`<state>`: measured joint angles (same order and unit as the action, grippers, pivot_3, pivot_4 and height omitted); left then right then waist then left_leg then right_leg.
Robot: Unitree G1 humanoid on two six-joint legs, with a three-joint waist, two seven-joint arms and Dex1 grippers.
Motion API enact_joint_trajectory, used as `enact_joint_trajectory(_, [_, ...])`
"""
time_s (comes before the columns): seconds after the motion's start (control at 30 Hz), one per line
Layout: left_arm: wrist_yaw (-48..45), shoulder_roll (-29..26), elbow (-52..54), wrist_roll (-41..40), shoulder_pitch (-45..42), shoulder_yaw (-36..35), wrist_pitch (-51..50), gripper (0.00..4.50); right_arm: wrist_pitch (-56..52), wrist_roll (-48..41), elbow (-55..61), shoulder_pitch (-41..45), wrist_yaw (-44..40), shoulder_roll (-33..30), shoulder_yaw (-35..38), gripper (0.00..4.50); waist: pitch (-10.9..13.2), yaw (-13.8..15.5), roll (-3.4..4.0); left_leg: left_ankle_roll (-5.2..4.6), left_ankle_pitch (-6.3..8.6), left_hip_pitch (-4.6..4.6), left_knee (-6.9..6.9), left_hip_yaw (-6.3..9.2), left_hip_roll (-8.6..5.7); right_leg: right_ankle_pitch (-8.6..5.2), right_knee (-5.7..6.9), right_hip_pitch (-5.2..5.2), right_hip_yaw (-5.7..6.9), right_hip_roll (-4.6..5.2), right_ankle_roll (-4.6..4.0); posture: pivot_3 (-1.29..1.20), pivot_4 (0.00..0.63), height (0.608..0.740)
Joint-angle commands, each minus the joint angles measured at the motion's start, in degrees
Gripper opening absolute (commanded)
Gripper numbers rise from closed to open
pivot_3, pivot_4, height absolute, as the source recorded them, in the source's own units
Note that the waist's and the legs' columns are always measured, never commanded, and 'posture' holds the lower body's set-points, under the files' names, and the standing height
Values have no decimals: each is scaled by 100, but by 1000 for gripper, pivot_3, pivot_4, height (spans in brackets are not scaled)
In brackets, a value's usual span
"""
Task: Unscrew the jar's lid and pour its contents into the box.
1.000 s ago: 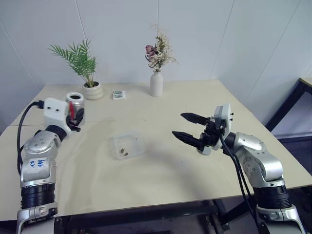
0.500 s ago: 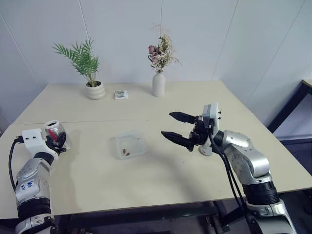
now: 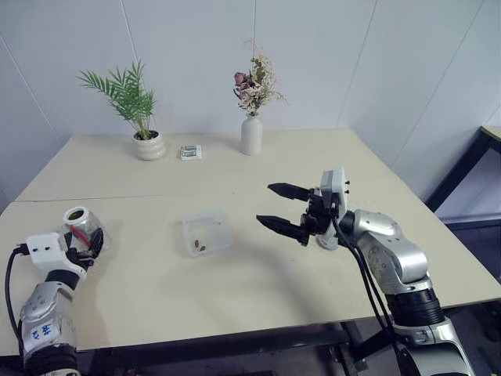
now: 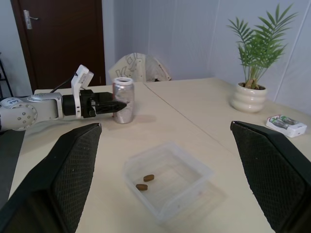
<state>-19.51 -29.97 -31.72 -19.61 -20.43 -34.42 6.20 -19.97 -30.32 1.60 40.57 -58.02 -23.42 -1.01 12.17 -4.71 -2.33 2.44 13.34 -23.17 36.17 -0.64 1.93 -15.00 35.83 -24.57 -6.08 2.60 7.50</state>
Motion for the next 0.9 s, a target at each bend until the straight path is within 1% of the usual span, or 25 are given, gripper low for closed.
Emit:
enact_joint_trajectory(0.03, [73,-34,635,-149,251,-95,70,4488,88,-32,38,166,-96,-73,83,4500,0,-2,0,0,0,0,-1,0,0,0,0,0,0,0,0,0,150,740])
enact_joint_trajectory(0.17, [178,0,1546,-246,799,-111,-199,4488,78,-44,68,141,-130,-81,81,4500,0,-6,0,3,2,0,-3,1,4,-3,-1,-1,2,0,-5,0,150,740])
enact_joint_trajectory(0.27, [279,-9,2291,-125,1340,-42,-455,4488,72,-57,114,84,-158,-114,101,4500,0,-15,0,6,4,1,-6,-2,8,-4,-4,-1,2,-1,-8,0,150,740])
enact_joint_trajectory(0.33, [258,-8,3291,-234,1999,-152,-757,4488,36,-73,197,8,-204,-226,146,4500,-1,-21,-2,6,5,2,-8,-1,10,-7,-5,-1,4,-1,-13,0,150,740])
enact_joint_trajectory(0.4, [-161,-233,4106,-342,2684,-234,-915,4488,11,-80,281,-71,-291,-397,192,4500,-2,-15,-4,10,11,1,-13,-3,18,-9,-15,-1,6,-2,-18,0,150,740])
enact_joint_trajectory(0.47, [-467,-401,4528,-505,3023,-272,-1067,4488,12,-103,300,-122,-374,-537,227,4500,-4,-15,-7,12,16,0,-18,-3,23,-15,-24,-2,11,-3,-30,0,150,740])
enact_joint_trajectory(0.5, [-837,-616,4673,-673,3207,-372,-1110,4488,-21,-119,326,-164,-475,-680,234,4500,-4,2,-6,12,17,1,-20,-4,25,-21,-25,-2,13,-3,-42,0,150,740])
enact_joint_trajectory(0.57, [-1422,-976,4922,-965,3443,-500,-1254,4488,-58,-138,329,-237,-667,-925,262,4500,-5,13,-7,12,16,0,-19,0,30,-66,-29,-4,21,-6,-127,0,150,740])
enact_joint_trajectory(0.63, [-2052,-1405,5034,-1181,3529,-510,-1350,4488,-54,-126,273,-265,-803,-1126,289,4500,-5,5,-6,12,16,2,-20,-5,32,-72,-40,1,22,-5,-142,0,150,740])
enact_joint_trajectory(0.73, [-2906,-1999,4924,-1273,3281,-225,-1332,4488,7,-88,146,-292,-926,-1312,325,4500,-5,-21,-5,12,16,1,-21,-13,34,-71,-60,2,18,-6,-148,0,150,740])
enact_joint_trajectory(0.83, [-3118,-2160,4799,-1495,2682,67,-1521,4488,15,-100,234,-416,-970,-1404,338,4500,-6,-18,-2,11,16,2,-31,-17,36,-69,-77,4,16,-6,-151,0,150,740])
enact_joint_trajectory(0.9, [-3382,-2221,4615,-1438,2343,310,-1480,4488,-67,-120,411,-591,-950,-1489,354,4500,-6,-22,-2,11,17,-1,-41,-20,41,-68,-82,1,14,-10,-149,0,150,740])
